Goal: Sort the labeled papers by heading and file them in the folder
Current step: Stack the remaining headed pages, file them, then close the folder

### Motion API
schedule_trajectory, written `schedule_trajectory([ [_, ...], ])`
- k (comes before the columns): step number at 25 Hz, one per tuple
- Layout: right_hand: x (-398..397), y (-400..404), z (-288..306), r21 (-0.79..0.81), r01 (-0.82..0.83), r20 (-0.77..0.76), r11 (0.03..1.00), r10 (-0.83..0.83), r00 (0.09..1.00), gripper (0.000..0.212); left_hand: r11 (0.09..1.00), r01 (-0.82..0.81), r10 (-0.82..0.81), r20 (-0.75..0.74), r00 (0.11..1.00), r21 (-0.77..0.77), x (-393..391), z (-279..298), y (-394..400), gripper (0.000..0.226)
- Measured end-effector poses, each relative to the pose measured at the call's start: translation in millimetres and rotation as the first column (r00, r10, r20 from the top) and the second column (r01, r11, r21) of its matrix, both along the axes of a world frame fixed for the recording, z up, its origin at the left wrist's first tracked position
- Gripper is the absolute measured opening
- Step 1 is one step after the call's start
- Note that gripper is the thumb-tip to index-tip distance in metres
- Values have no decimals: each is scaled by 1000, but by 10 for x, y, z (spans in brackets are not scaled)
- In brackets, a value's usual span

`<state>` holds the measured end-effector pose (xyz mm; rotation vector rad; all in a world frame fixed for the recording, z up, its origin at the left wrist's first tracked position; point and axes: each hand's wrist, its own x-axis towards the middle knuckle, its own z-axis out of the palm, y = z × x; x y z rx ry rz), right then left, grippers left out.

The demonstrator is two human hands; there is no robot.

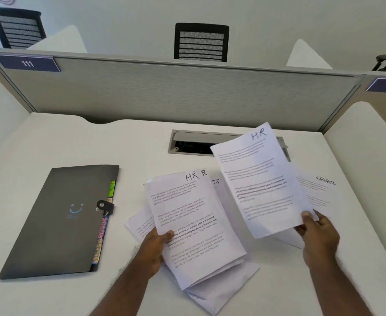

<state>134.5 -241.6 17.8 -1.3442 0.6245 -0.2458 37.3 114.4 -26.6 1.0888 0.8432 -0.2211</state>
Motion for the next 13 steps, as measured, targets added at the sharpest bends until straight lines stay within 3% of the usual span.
schedule_trajectory([
  [6,-637,615,-235,21,-200,-171,980,200,965,23,999,21,-20,21,1000,-40,1,114,-177,24],
  [10,-859,910,-365,-29,-260,-228,965,247,942,24,982,-80,85,22,996,-172,12,159,-227,22],
  [13,-919,999,-388,-85,-367,-246,926,337,909,31,989,30,-17,89,996,-143,-29,190,-235,21],
])
